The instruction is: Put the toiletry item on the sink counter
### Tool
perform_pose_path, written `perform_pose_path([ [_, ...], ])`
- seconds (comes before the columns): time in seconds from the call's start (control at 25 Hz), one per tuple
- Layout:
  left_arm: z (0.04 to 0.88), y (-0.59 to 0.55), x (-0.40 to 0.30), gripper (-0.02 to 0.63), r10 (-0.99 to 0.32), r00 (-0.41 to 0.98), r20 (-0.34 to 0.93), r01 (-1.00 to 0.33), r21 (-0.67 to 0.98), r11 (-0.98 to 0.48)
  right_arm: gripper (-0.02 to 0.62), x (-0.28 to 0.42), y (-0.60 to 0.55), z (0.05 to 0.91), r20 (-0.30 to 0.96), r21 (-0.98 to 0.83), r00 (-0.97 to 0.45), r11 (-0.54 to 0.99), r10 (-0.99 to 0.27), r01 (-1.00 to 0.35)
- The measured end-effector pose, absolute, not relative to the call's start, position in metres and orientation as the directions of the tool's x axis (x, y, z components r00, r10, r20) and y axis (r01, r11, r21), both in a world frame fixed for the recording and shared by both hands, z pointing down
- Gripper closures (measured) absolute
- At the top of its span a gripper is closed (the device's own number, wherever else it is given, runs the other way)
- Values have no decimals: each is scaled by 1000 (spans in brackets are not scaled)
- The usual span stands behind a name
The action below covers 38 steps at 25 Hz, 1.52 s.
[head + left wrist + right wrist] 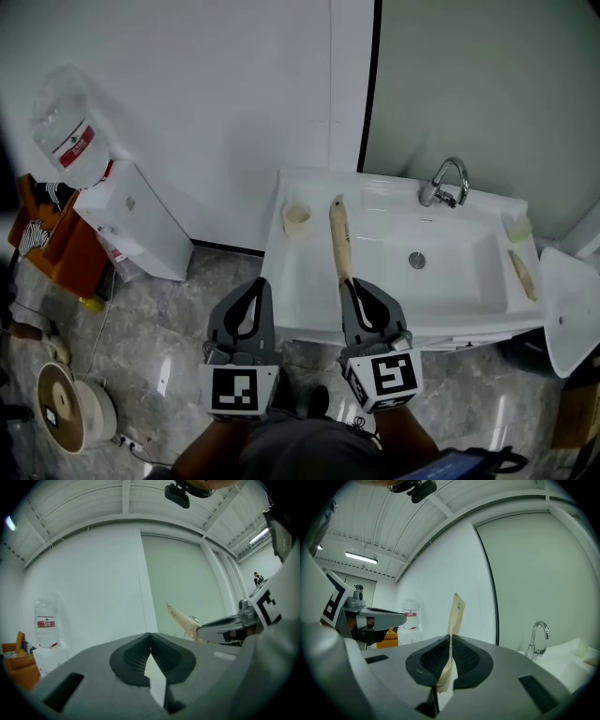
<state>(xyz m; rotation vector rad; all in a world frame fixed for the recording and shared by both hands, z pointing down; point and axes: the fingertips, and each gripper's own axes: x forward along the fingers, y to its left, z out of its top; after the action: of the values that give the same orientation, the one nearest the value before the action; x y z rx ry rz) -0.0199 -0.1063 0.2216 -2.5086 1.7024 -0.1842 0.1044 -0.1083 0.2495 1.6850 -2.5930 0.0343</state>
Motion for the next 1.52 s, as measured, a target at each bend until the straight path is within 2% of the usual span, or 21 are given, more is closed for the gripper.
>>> perform_pose_path([
  [0.56, 226, -157, -48, 594, -929, 369, 23, -925, -85, -369, 575, 76, -152, 256, 100, 60, -400, 407, -911, -912],
  [1.52, 282, -206, -64, 592, -911, 390, 133, -919, -15, -395, 575, 60, -187, 321, 251, 19, -383, 401, -889, -916],
])
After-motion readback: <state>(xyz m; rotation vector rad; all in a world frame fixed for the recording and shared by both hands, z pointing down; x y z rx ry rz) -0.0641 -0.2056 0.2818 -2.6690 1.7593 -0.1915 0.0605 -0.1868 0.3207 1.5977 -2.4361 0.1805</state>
